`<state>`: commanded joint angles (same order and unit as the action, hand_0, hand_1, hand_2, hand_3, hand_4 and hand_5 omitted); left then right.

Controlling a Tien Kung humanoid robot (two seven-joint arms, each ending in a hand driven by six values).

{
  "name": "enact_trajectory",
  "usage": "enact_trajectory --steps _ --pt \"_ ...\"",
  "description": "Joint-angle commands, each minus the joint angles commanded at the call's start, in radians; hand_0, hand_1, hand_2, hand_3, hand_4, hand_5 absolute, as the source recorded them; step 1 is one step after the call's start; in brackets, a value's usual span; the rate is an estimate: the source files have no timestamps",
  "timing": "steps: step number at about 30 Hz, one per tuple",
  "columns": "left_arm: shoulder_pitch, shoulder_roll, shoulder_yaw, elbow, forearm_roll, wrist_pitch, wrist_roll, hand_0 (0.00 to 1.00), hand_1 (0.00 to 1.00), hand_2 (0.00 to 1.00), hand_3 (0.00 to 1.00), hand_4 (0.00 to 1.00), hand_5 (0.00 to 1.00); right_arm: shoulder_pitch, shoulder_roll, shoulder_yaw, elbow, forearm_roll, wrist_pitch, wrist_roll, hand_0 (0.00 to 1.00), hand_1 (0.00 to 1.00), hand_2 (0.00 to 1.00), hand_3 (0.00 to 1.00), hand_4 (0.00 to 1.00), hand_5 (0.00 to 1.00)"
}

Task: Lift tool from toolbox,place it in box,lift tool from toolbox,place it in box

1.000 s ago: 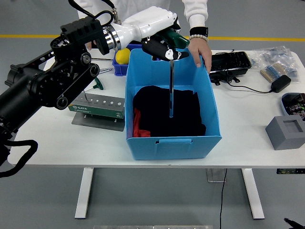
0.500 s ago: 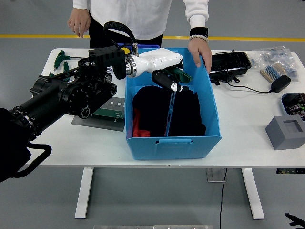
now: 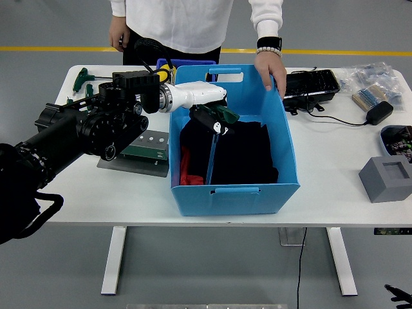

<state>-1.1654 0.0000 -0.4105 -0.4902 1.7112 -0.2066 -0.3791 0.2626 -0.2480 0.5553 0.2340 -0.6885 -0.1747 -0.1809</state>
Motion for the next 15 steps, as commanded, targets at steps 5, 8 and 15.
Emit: enact_trajectory --steps 5,8,15 --pt "-0.001 0.000 0.018 -0.012 -0.017 -0.004 -0.007 0.407 0.382 0.457 0.506 0.905 0.690 0.002 -0.001 -0.001 0.001 0.001 0.000 0.000 0.617 0.598 0.668 0.543 0.776 0.652" --pt "-0.004 0.000 0.017 -0.023 -0.019 0.002 -0.016 0.484 0.532 0.602 0.629 0.912 0.687 0.005 -0.002 -0.001 0.001 0.001 0.000 0.000 0.618 0.597 0.668 0.541 0.776 0.653" --pt "-0.025 0.000 -0.020 -0.052 -0.007 0.040 -0.047 0.548 0.592 0.664 0.658 0.924 0.690 0.008 -0.005 0.001 0.001 -0.003 0.000 0.000 0.618 0.597 0.668 0.541 0.776 0.653"
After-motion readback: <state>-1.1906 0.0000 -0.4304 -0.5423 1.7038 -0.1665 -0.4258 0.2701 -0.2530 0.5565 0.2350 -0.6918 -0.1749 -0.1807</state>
